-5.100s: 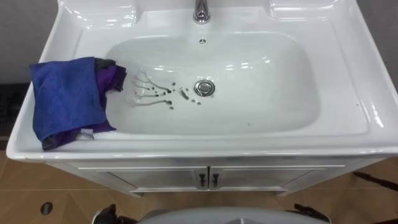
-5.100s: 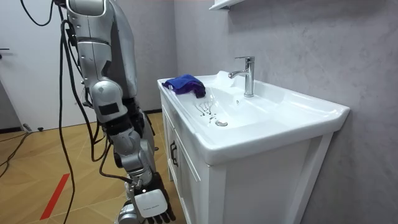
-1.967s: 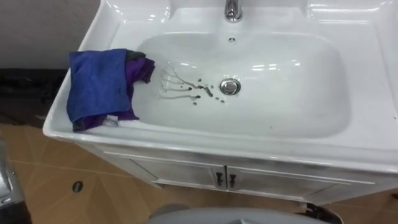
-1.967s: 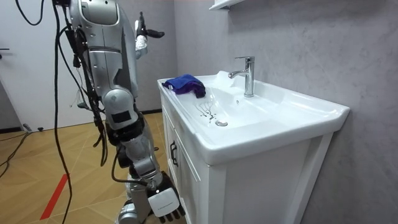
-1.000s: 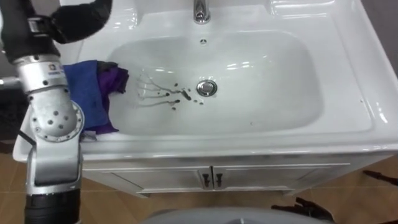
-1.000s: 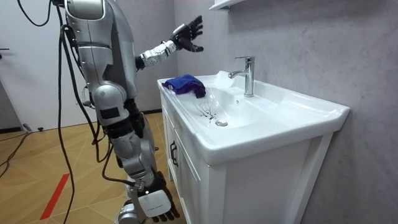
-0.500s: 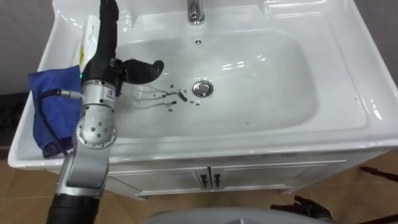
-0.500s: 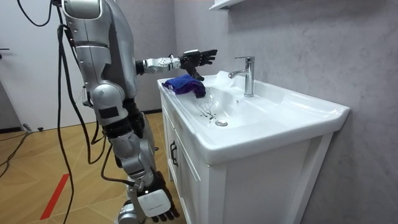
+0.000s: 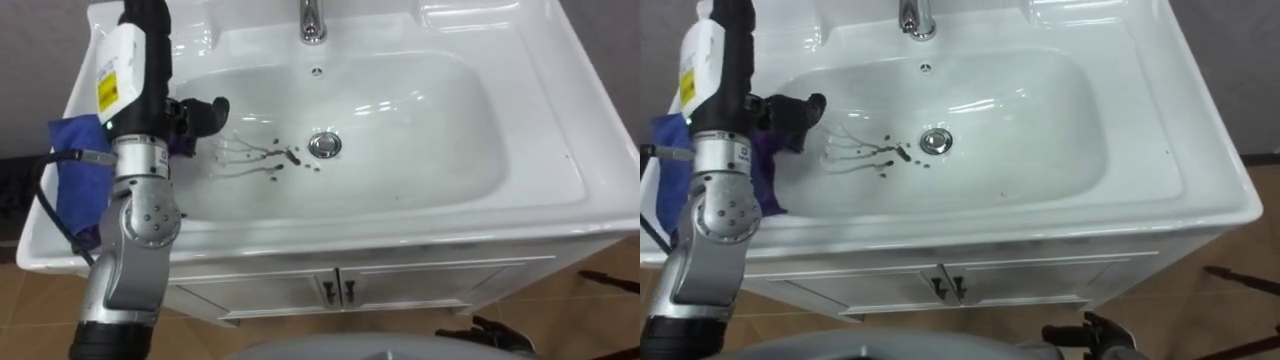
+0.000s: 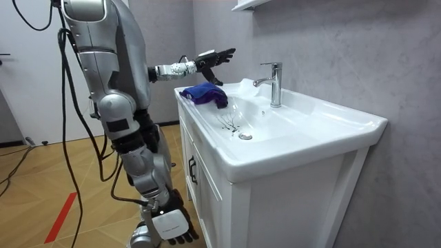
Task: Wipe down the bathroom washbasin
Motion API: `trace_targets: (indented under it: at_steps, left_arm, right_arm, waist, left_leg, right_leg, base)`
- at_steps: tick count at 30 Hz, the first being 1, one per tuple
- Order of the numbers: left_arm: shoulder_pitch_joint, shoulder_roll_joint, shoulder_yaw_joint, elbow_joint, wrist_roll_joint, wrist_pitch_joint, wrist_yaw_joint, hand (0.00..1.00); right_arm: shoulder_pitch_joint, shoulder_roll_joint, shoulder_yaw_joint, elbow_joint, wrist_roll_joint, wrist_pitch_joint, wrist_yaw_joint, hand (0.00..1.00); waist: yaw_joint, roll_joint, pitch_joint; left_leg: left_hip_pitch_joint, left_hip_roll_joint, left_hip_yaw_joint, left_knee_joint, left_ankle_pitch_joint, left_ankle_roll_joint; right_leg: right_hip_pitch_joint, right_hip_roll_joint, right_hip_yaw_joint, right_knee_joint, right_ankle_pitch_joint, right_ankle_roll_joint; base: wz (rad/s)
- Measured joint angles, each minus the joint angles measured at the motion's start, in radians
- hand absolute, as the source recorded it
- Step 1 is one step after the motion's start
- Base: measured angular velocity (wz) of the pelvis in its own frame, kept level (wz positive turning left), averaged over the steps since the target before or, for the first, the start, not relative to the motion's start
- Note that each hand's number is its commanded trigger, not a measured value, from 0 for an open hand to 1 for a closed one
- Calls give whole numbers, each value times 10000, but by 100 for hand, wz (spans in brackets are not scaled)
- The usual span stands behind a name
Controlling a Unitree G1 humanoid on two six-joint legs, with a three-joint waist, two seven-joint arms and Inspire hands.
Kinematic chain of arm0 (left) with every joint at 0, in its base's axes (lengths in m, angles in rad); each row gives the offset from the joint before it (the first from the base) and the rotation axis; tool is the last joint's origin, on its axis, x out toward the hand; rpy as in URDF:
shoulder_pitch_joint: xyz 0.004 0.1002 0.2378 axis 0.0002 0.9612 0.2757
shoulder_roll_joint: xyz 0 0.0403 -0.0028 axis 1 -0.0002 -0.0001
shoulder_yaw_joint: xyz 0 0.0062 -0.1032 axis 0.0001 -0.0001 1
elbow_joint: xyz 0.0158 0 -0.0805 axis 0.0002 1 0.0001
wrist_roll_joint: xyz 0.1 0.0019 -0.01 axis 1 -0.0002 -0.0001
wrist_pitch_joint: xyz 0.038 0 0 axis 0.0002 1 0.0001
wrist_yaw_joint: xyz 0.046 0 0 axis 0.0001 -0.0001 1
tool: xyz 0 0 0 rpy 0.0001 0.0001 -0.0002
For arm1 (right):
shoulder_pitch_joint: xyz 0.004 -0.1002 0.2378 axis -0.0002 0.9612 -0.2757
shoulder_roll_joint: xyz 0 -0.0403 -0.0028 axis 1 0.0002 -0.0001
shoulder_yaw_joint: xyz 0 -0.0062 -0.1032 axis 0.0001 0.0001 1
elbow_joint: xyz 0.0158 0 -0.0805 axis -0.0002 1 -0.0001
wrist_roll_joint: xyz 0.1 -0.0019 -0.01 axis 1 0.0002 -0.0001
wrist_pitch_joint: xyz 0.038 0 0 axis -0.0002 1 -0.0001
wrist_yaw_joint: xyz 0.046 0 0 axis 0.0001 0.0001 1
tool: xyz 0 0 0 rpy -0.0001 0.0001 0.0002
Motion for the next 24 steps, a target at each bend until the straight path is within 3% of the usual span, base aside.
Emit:
trace_targets:
  at_steps: [3, 9, 17, 24]
  left_arm:
    - [70, -1, 115, -142, 36, -13, 174, 0]
    - [1033, -12, 111, -11, 436, 3, 275, 0]
    - [1615, -29, -435, 1689, 415, 140, 462, 0]
    - [1663, -29, -664, 2579, 316, 138, 460, 0]
  right_arm:
    - [18, 21, 6, 9, -2, 10, 0, 0]
    - [34, 46, 73, -17, 7, 17, -39, 0]
    - [-17, 33, 305, -119, 52, 55, -174, 0]
    - [-13, 21, 376, -243, 53, 135, -175, 0]
  waist:
    - [80, -8, 4]
    - [158, 5, 2]
    - [125, 33, -3]
    - [80, -17, -12]
  left_leg:
    - [-12, -6, -25, -5, 0, 0]
    - [-5, -10, -26, -5, 0, -1]
    - [-50, -9, -80, -2, -2, -3]
    - [-48, -10, -89, -3, 0, -5]
  right_leg:
    - [6, -1, -39, -15, 0, 1]
    - [9, 0, -46, -29, 0, 1]
    - [2, 6, -65, -2, 0, 1]
    - [3, 8, -89, 5, 0, 0]
  base:
    - [2]
    - [0]
    - [1]
    - [0]
